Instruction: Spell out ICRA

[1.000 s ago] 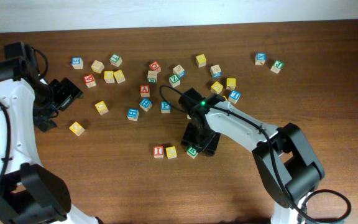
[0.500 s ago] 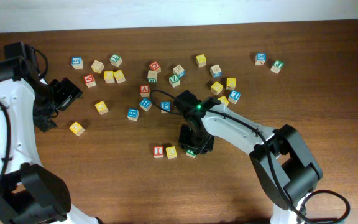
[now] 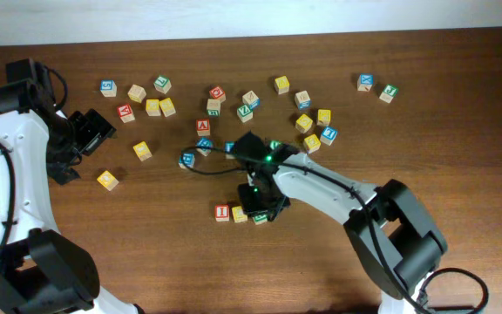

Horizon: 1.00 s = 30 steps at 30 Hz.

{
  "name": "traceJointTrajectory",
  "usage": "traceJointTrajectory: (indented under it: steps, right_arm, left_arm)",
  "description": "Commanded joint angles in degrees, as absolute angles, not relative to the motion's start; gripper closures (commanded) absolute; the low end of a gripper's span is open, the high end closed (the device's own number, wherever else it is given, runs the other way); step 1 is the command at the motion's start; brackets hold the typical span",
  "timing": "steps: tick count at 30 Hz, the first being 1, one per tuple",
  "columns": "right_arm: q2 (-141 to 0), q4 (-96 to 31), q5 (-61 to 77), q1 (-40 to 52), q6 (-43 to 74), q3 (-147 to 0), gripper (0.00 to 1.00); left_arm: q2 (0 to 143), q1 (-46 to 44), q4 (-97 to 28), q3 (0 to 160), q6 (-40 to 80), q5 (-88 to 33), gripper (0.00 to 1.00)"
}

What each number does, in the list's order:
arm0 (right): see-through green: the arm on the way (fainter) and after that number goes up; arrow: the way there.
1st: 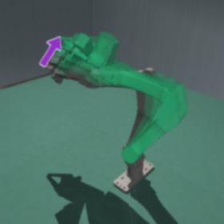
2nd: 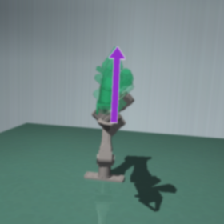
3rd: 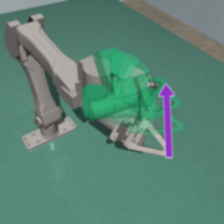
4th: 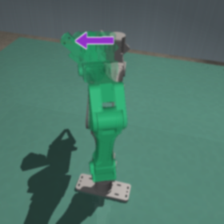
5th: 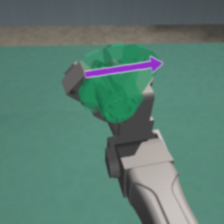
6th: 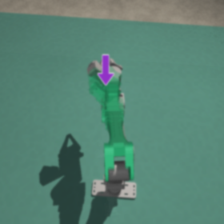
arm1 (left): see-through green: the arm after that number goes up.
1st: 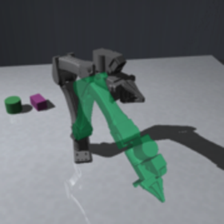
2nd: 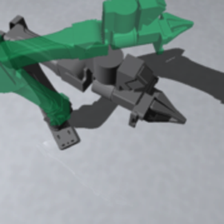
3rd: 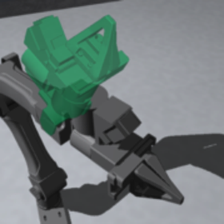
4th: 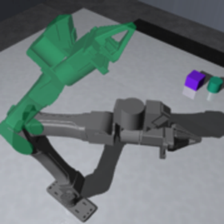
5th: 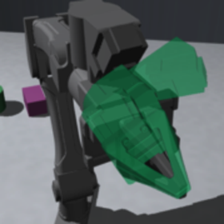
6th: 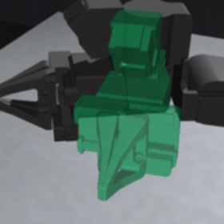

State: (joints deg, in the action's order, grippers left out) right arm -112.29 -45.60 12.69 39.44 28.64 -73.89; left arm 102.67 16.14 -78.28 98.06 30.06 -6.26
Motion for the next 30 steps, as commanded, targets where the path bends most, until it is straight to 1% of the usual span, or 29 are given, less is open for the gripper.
traceJointTrajectory:
  steps: [1,8,15,16,17,22,25,26,30]
  right_arm:
    - [-111.9,-45.1,12.9,39.7,30.5,-73.6,0.66]
    - [-111.9,-45.2,7.9,39.7,35.2,-73.6,0.67]
    - [-111.9,-44.7,8.5,37.5,35.6,-73.6,0.67]
    - [-111.9,-44.3,8.7,37.5,34.7,-73.6,0.67]
    - [-111.9,-44.1,8.8,37.5,34.3,-73.6,0.64]
    - [-111.9,-44.1,11.0,37.5,34.2,-73.6,0.64]
    - [-111.9,-48.3,11.1,36.9,38.1,-73.6,0.57]
    - [-111.9,-49.0,11.2,36.7,38.4,-73.5,0.50]
    - [-111.9,-49.5,12.4,36.8,39.5,-73.5,0.51]
  left_arm:
    - [101.9,16.0,-78.3,98.5,30.8,-6.7,0.01]
    - [101.9,16.0,-78.3,98.5,30.8,-6.7,0.01]
    - [101.9,16.0,-78.3,98.5,30.8,-6.7,0.01]
    - [101.9,16.0,-78.3,98.5,30.8,-6.7,0.01]
    - [101.9,16.0,-78.3,98.5,30.8,-6.6,0.01]
    - [101.9,16.0,-78.3,98.5,30.8,-6.7,0.01]
    - [101.9,16.0,-78.3,98.5,30.8,-6.7,0.01]
    - [101.9,16.0,-78.3,98.5,30.8,-6.7,0.01]
    - [101.9,16.0,-78.3,98.5,30.8,-6.7,0.01]
